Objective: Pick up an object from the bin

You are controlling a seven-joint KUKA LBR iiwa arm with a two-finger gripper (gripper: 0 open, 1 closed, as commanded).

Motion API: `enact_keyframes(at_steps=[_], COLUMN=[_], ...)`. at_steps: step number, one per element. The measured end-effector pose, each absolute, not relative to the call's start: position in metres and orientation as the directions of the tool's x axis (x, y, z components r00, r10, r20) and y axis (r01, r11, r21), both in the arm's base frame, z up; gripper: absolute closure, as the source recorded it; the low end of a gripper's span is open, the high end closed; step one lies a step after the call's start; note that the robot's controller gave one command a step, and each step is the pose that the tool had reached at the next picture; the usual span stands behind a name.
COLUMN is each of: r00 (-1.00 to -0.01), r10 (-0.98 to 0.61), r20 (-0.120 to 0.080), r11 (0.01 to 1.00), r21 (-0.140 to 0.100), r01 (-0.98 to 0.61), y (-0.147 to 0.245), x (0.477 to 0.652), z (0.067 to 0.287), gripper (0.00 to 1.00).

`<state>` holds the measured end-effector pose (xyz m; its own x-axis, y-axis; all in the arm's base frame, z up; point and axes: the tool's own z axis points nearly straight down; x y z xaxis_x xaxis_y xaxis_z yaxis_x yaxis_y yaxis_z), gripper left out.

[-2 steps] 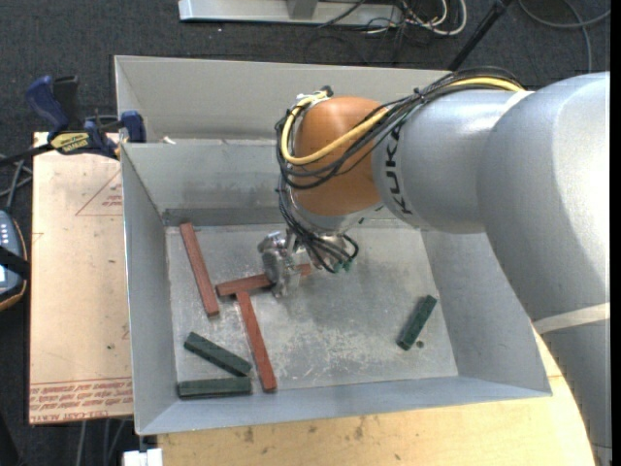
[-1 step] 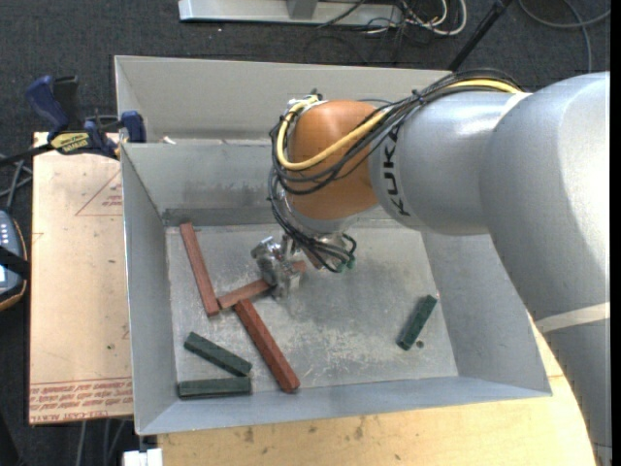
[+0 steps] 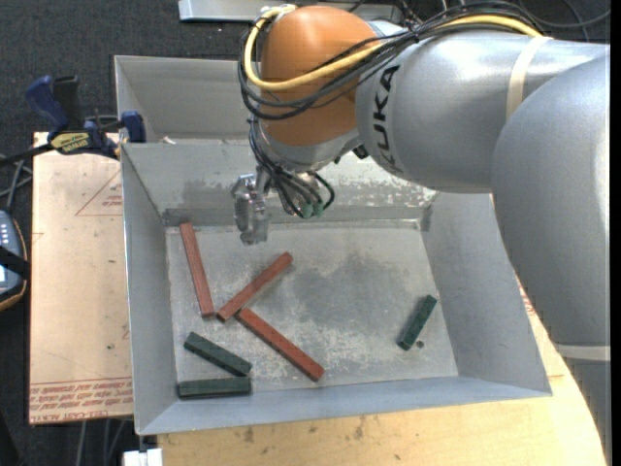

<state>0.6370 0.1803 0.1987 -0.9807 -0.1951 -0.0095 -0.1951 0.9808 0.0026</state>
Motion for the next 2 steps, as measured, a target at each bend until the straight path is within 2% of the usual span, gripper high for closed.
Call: enact_keyframes(at_steps=[1, 2], r00=[-0.981, -0.981], r10=[-0.193, -0.192], r20=[-0.004, -0.004], r11=[0.981, 0.981], r21=[0.001, 0.002], r01=[-0.193, -0.192], y=[0.1786, 0.1784], x=[0.6361, 0.6361], z=[0.1960, 0.1960], gripper=[0.00, 0.00])
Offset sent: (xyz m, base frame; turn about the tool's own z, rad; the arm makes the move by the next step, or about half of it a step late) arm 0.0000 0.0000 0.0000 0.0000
